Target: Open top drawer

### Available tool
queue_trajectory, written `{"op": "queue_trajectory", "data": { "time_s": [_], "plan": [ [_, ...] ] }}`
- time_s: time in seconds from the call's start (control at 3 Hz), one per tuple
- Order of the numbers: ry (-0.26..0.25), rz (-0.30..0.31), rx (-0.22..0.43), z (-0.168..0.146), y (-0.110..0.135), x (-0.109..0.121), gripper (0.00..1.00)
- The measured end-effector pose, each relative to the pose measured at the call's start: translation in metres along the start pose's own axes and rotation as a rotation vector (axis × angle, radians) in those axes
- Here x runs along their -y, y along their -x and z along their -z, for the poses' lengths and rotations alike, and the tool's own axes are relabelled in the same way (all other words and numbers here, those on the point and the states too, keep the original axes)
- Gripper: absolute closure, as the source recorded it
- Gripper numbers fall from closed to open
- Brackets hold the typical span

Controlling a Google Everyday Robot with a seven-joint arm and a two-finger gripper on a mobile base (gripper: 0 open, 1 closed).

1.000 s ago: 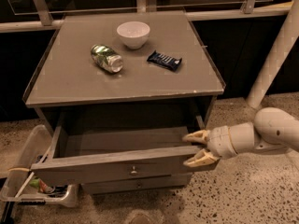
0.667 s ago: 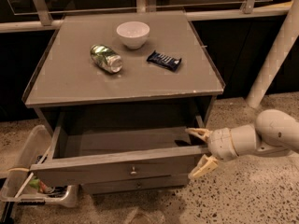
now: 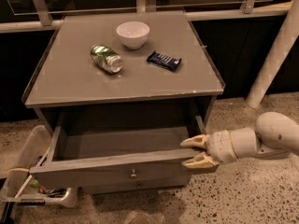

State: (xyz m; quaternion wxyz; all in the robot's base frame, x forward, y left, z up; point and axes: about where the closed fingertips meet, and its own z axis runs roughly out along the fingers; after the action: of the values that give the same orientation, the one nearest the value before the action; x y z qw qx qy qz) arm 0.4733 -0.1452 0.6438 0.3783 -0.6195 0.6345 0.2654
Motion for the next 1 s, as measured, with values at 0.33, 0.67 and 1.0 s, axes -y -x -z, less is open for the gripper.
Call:
{"op": "queue_trajectory", "data": {
  "time_s": [0.33, 0.67, 1.0],
  "plan": [
    [0.005, -0.003, 0.013, 0.0, 0.003, -0.004, 0.83],
    [0.0, -0.004, 0.018, 0.004, 0.0, -0.012, 1.0],
    [0.0, -0.004, 0.018, 0.005, 0.001, -0.014, 1.0]
  ]
}}
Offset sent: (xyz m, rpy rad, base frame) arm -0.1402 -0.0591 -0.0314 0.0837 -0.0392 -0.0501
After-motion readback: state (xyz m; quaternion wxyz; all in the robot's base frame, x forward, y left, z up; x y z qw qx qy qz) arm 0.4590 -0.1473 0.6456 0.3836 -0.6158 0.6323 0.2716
